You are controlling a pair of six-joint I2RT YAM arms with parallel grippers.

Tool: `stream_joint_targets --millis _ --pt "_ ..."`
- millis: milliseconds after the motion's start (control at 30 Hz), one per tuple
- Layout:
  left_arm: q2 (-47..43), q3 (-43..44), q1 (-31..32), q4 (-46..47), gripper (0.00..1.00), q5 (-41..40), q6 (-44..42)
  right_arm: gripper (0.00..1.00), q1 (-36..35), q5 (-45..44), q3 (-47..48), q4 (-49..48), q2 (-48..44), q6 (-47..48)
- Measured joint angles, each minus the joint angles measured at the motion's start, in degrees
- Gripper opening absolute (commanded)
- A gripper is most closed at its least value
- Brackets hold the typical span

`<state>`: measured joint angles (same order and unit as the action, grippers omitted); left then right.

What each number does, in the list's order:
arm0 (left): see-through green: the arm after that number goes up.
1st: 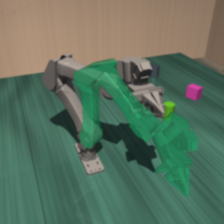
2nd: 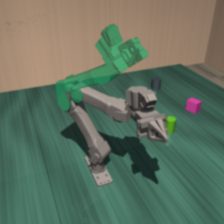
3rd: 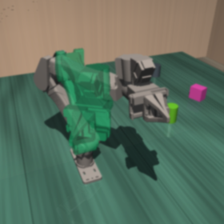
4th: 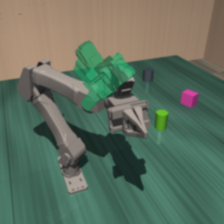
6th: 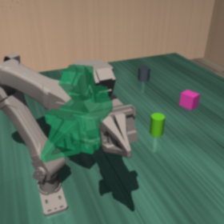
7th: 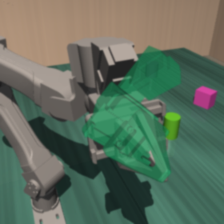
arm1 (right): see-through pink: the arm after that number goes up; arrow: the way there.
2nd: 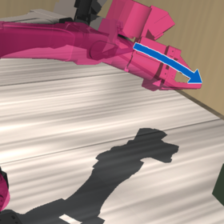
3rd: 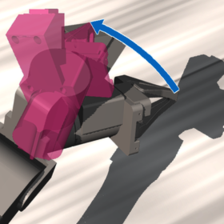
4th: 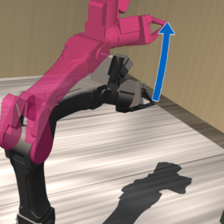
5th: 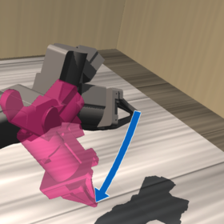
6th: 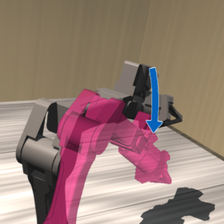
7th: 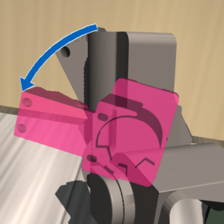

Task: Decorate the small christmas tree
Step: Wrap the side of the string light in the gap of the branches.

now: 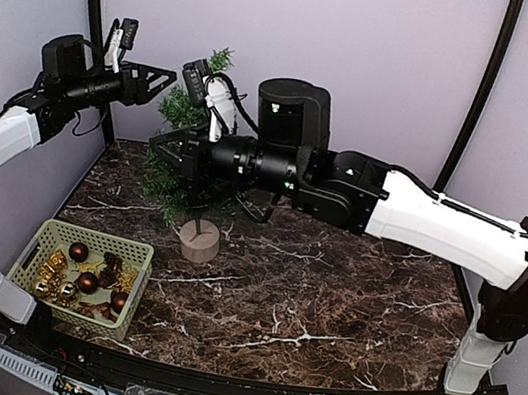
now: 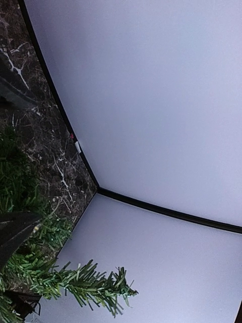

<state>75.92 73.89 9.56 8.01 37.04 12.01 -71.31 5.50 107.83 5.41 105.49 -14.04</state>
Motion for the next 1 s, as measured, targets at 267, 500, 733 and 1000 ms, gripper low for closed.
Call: stream_joint_targets --millis 267,500,733,1000 --pt "-3.7 -0.4 0.0 -8.0 0.87 -6.3 -3.6 0.0 0.0 -0.9 -1.7 -0.6 0.0 -0.2" --pt "-5.2 0.0 -0.1 -16.2 0.71 -16.3 -5.6 0.0 -0.1 -0.9 -1.9 -1.2 -0.1 -0.2" --pt "-6.7 6.3 -0.7 -26.3 0.69 -21.2 1.5 0.0 -0.1 -0.8 -1.9 -1.2 -0.2 -0.2" --pt "-9.6 10.7 -0.7 -24.3 0.71 -5.7 13.3 0.0 -0.2 -0.3 -1.9 -1.6 -0.2 -0.2"
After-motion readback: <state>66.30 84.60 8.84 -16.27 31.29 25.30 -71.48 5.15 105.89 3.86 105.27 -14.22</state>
